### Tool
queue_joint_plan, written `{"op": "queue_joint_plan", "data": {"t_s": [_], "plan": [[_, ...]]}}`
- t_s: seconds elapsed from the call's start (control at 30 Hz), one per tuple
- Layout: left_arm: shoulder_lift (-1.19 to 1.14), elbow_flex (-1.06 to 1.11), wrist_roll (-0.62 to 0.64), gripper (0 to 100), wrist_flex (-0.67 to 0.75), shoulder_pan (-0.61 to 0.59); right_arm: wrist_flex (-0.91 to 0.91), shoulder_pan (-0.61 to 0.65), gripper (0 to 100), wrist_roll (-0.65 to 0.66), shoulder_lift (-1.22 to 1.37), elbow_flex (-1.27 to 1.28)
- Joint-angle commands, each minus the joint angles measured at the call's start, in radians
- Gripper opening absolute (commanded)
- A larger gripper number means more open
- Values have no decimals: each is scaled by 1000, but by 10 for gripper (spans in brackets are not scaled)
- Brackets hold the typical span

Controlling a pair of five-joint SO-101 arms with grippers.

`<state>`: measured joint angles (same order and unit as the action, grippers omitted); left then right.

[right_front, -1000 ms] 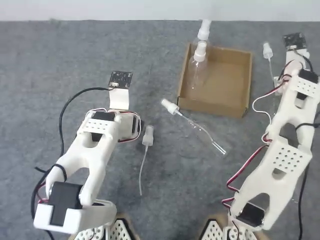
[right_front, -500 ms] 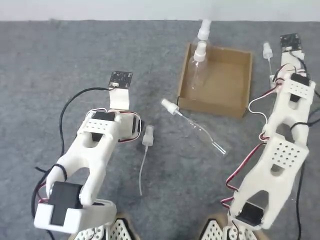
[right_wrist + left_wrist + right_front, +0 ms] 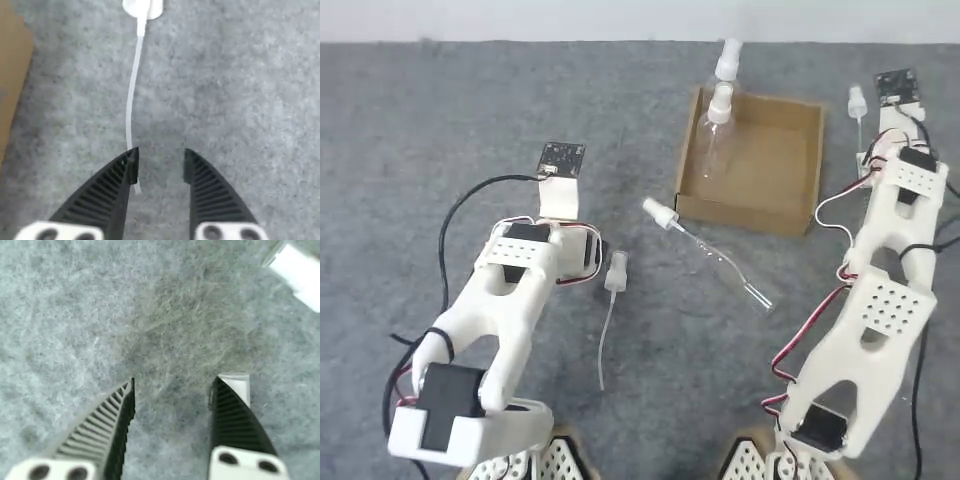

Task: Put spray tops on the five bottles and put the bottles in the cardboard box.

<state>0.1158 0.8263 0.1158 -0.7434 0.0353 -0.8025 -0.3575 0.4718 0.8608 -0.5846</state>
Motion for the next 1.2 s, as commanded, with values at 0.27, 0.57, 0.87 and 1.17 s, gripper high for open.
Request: {"op": "queue_joint_plan", "data": {"t_s": [0.27, 0.57, 0.87, 1.17], "plan": [[55, -5, 0, 222, 25, 6, -15, 31, 129, -2, 19, -49], [55, -5, 0, 222, 25, 6, -13, 53, 88, -2, 16, -51], [55, -5, 0, 222, 26, 6, -38, 73, 71, -14, -58, -146], [55, -5, 0, 222, 26, 6, 42, 111, 71, -12, 58, -150]]}}
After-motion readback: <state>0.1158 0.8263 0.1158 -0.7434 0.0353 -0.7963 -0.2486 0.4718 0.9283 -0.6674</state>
